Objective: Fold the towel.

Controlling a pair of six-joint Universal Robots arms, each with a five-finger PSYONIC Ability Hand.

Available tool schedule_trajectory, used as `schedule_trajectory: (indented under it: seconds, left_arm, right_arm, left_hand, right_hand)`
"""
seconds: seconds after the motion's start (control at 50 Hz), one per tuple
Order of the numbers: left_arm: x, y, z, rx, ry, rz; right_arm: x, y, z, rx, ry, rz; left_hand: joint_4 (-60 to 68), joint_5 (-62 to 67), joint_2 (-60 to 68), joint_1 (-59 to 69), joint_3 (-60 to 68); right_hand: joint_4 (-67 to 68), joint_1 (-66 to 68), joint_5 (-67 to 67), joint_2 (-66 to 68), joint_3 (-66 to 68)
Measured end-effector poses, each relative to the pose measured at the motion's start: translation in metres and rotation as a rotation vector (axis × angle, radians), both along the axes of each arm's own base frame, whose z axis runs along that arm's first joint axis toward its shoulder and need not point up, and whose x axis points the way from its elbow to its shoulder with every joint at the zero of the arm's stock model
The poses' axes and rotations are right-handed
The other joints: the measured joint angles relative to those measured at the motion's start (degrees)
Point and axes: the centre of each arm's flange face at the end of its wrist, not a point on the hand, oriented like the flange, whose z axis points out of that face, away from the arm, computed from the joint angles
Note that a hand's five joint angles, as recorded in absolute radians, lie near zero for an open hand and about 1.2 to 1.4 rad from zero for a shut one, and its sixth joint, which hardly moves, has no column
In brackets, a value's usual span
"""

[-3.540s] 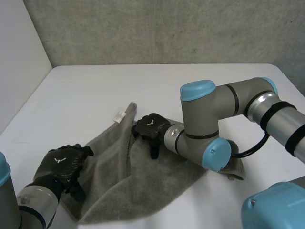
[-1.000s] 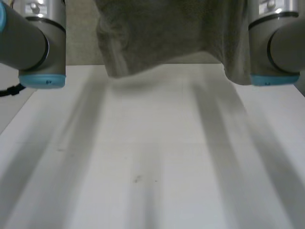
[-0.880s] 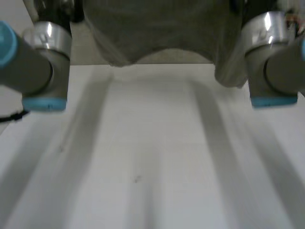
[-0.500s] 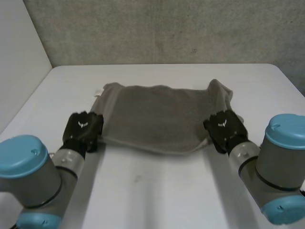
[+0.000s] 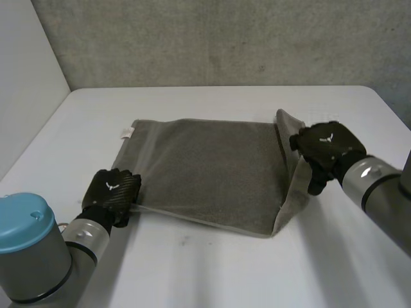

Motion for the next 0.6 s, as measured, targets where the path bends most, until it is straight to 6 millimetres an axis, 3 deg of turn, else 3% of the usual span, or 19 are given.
schedule_trajectory:
  seconds: [0.12,0.28,0.48,0.6]
  left_arm:
    - [0.000,-0.001,0.001,-0.003,0.001,0.003]
    - [0.000,-0.002,0.001,-0.006,0.002,0.004]
    - [0.001,-0.004,0.002,-0.007,0.003,0.011]
    - [0.002,-0.005,0.002,-0.009,0.004,0.014]
  right_arm:
    - [0.004,-0.012,0.006,-0.022,0.068,0.052]
    - [0.014,-0.033,-0.019,-0.053,0.270,0.140]
    - [0.024,-0.056,-0.052,-0.038,0.357,0.181]
    - [0.028,-0.067,-0.062,-0.028,0.359,0.177]
  left_hand:
    - [0.00,0.00,0.00,0.00,0.00]
    - [0.00,0.00,0.00,0.00,0.00]
    - [0.00,0.00,0.00,0.00,0.00]
    - [0.00,0.00,0.00,0.00,0.00]
  right_hand:
    - [0.34,0.01,0.81,0.13,0.12]
    - [3.48,0.98,3.18,1.12,2.78]
    - [8.19,5.49,7.45,7.55,8.01]
    - [24.06,19.24,22.72,23.35,23.63]
